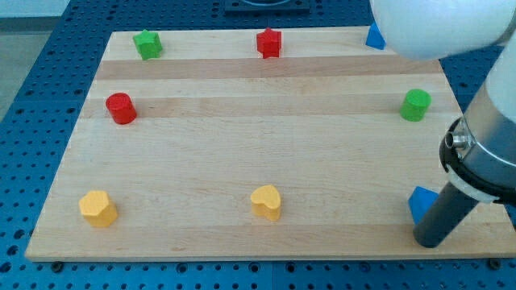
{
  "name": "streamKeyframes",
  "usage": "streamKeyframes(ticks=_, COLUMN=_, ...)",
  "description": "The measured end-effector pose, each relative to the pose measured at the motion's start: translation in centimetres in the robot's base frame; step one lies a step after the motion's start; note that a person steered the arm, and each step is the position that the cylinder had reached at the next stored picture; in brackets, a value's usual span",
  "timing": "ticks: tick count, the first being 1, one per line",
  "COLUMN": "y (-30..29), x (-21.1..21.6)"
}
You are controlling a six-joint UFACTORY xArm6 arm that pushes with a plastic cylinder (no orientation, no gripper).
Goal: Move the triangle to the bottom right of the board
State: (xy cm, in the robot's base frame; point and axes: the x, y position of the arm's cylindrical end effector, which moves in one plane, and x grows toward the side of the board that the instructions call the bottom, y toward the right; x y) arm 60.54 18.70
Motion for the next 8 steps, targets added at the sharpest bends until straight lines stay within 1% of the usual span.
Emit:
streamKeyframes(ticks=1, y=0.1, x=-0.6)
streamKeyframes(ticks=4, y=0.1, x=-0.5)
streamKeyframes(ticks=5, y=-3.1, x=-0.5)
streamKeyframes(ticks=6, y=-4.3, x=-1.1)
streamKeyframes(ticks=7, y=-4.3, x=-3.3)
streamKeyframes(ticks=8, y=-3.9, x=-4.0)
